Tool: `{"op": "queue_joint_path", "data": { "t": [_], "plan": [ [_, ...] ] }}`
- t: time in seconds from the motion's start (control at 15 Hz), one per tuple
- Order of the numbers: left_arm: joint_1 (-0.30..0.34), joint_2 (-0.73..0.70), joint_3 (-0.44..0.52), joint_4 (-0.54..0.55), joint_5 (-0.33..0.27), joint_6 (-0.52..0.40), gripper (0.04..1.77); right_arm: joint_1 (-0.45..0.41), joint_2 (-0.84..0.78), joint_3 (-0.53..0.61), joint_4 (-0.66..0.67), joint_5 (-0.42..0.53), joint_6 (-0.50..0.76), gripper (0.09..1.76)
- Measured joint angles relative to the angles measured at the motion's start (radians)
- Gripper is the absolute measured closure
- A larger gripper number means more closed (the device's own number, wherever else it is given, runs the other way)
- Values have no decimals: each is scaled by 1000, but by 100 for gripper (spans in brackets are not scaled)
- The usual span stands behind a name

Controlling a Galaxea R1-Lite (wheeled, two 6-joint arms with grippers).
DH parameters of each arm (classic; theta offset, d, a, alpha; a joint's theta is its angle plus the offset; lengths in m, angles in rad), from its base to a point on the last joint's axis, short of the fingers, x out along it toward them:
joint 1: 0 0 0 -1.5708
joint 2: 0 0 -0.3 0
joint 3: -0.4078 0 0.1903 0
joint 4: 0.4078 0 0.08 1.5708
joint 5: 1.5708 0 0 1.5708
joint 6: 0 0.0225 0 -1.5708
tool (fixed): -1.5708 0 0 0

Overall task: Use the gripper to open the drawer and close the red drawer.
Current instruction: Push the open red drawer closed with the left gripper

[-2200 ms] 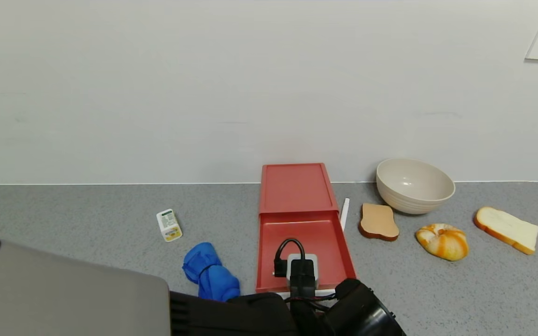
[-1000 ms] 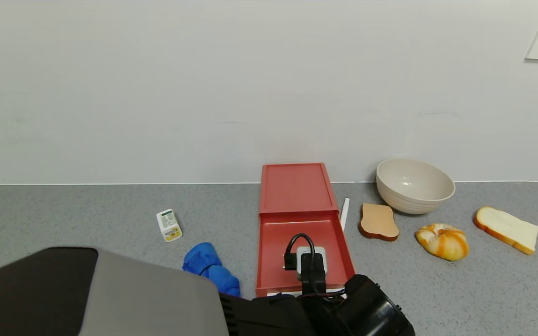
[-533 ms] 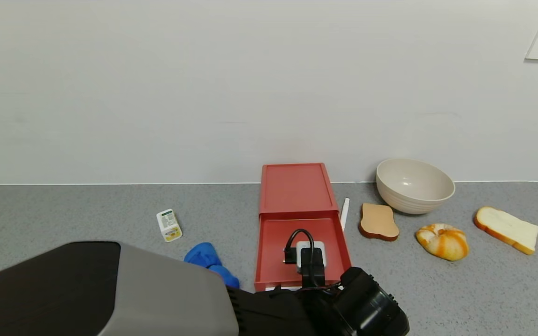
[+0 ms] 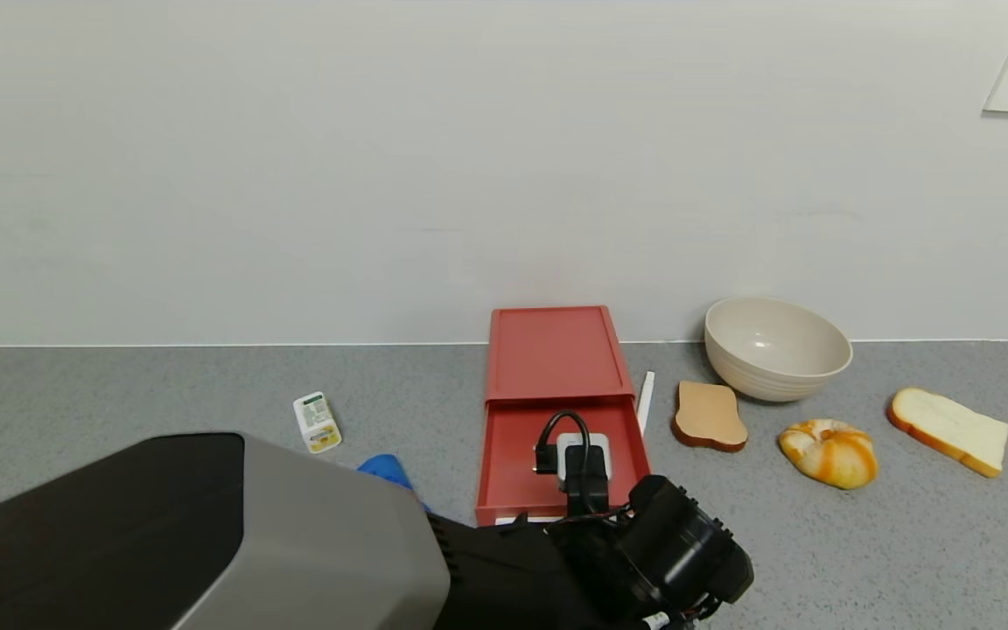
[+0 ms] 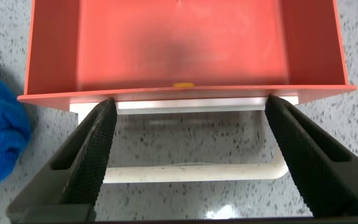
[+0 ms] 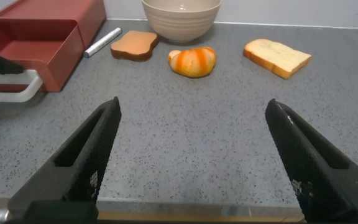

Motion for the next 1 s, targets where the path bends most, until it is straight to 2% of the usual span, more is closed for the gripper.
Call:
{"op": "queue_joint_path", "data": {
  "t": [0.53, 1.0],
  "plan": [
    [61, 43, -75, -15, -4, 64, 9, 0, 0, 0, 0, 0, 0, 14],
    [110, 85, -88, -154, -8, 189, 9, 0, 0, 0, 0, 0, 0, 14]
  ]
}}
